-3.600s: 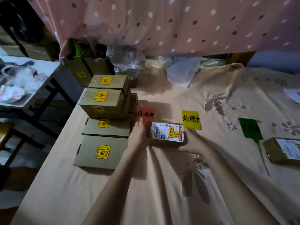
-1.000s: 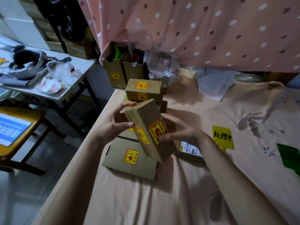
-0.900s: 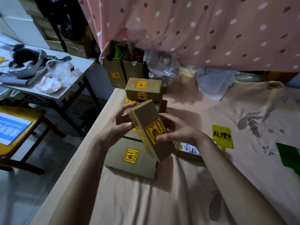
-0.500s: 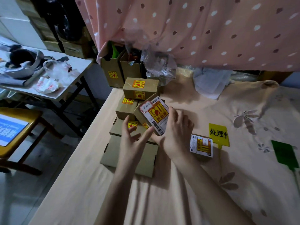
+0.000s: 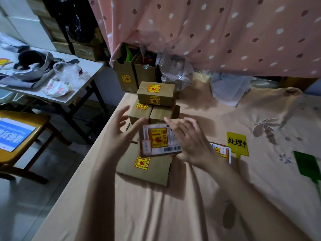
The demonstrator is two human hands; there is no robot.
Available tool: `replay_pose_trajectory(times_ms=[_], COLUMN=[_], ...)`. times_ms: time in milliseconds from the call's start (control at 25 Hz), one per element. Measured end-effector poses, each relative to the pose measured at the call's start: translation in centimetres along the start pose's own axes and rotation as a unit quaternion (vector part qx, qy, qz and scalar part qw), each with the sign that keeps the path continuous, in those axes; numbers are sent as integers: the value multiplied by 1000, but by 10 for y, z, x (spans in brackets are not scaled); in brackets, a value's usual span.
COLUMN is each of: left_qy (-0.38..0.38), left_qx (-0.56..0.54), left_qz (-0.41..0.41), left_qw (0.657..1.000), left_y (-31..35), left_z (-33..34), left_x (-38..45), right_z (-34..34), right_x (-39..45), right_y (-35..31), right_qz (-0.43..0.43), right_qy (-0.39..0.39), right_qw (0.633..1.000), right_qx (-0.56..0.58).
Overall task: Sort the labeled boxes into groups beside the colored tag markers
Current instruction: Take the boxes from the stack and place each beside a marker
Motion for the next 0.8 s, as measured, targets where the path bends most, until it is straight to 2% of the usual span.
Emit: replay_pose_trajectory(times_ms=[80,160,240,400,480,560,680,800], left_qy=[-169,-273,-284,-292,-259,-203,-135,-93], left_qx=[88,176,211,173,102,45,-50,-113], left_qz=[7,20,30,-11,-59,-94,-121,-117], left_qw=[982,945,935,941,959,974,982,982], left_y=[9,13,12,3,-8,-24,-44,-56], left_z=[-5,1,8,7,1,-5,-10,-12], left_x=[13,20,23,23,18,10,1,-2], right_z=[-11,-19,-22,-23,-22,-18,2,31], right_x=[7,17,26,35,35,35,47,90], right_y=[14,20,24,28,31,36,52,68], right_qz=[-109,-170,-212,-250,-201,-98,62,156], right_qy=[-23,-30,-51,-89,-113,-131,-143,-153], right_qw=[994,985,976,964,972,982,976,970], right_qx=[9,-1,-15,0,36,93,149,111])
Point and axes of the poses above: each hand's wrist, its own x-axis towards the middle knuckle, its own z-axis out of the palm, y = z × x, the point moved 1 cm from there along x, towards the middle knuckle, and after that the axes turned 1 degree about y, right-handed, at the moved point
